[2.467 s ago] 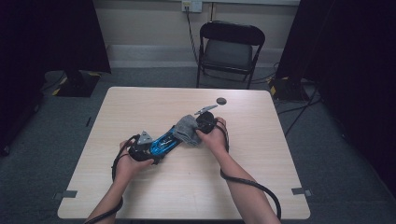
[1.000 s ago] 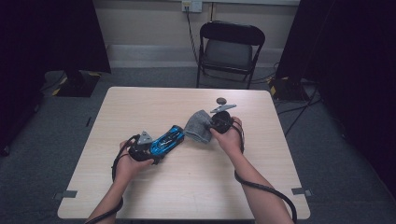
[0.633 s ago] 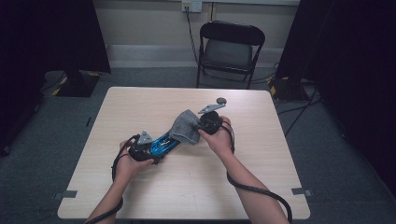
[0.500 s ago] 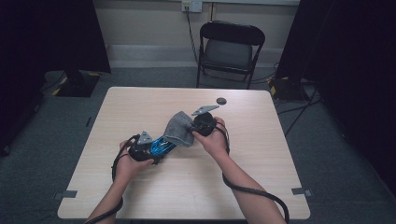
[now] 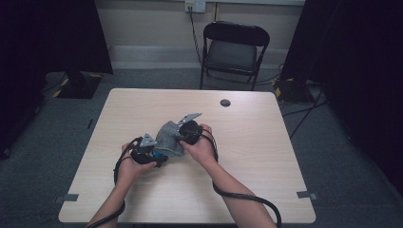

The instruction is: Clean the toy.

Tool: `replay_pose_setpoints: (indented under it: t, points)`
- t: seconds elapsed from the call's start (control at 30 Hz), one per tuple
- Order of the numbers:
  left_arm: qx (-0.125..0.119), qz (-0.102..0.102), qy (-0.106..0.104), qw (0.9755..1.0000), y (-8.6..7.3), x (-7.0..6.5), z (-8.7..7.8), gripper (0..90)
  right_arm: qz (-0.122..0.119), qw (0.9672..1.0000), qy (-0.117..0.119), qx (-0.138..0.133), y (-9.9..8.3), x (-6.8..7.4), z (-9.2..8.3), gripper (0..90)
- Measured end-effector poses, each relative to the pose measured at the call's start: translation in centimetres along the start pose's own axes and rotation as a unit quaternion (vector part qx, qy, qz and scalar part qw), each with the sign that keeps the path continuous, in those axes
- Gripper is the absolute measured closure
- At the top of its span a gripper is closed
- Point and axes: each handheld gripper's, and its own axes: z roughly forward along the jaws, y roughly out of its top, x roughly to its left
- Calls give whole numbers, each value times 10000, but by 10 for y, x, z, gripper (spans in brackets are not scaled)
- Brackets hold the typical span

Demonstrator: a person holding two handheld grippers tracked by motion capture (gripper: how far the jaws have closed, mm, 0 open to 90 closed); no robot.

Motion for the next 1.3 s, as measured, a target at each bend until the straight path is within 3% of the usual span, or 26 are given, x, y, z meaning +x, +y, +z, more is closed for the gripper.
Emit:
replay_pose_setpoints:
  t: [0.33,0.63,1.3]
  points:
    - [-2,-2,0,10000,0,0,0,254,-198,9997,-14,141,-1,9,13,744]
    - [0,2,1,10000,0,0,0,254,-158,9998,41,133,-4,6,15,745]
    - [-1,1,3,10000,0,0,0,255,-11,9998,-110,143,-9,-11,10,745]
